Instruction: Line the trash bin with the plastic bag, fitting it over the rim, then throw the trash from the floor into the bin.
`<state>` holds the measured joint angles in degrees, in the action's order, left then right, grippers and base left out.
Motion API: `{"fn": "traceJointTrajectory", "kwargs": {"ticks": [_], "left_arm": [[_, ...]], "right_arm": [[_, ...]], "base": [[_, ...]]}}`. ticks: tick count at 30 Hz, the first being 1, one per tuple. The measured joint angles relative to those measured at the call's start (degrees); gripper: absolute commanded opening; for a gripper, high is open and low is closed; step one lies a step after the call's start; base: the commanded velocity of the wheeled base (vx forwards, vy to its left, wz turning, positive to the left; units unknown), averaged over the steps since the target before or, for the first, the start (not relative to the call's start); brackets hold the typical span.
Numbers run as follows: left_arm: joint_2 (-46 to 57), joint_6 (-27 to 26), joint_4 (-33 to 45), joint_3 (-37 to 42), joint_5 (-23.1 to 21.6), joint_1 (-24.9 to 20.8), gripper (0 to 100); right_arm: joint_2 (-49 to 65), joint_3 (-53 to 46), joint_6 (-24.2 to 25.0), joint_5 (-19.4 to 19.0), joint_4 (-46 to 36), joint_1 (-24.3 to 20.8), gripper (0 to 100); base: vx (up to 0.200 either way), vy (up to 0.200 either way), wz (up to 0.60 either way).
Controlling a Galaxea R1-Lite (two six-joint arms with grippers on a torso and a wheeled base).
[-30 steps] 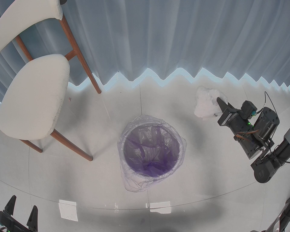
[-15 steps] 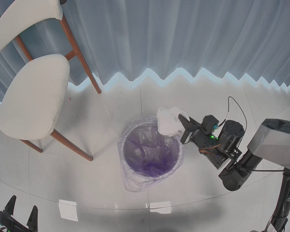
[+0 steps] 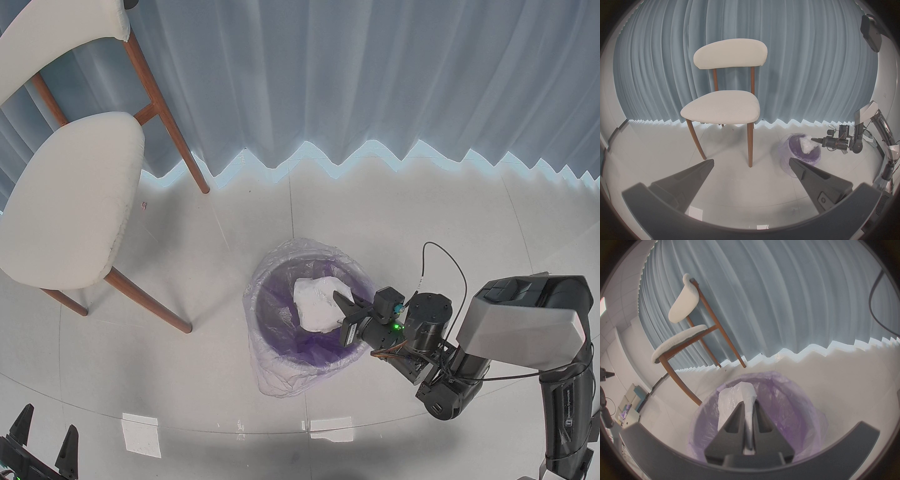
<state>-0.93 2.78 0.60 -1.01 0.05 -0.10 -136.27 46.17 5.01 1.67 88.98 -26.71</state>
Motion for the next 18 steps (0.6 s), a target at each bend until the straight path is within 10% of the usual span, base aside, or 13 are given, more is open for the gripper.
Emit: {"fn": "traceJointTrajectory", "kwargs": {"ticks": [18], "left_arm": [[0.0, 0.1, 0.0, 0.0, 0.0, 0.0, 100]], "right_arm": [[-8.4, 6.7, 0.2, 2.3, 0.1, 0.0, 0]], "base": [[0.000, 0.000, 0.00]]}}
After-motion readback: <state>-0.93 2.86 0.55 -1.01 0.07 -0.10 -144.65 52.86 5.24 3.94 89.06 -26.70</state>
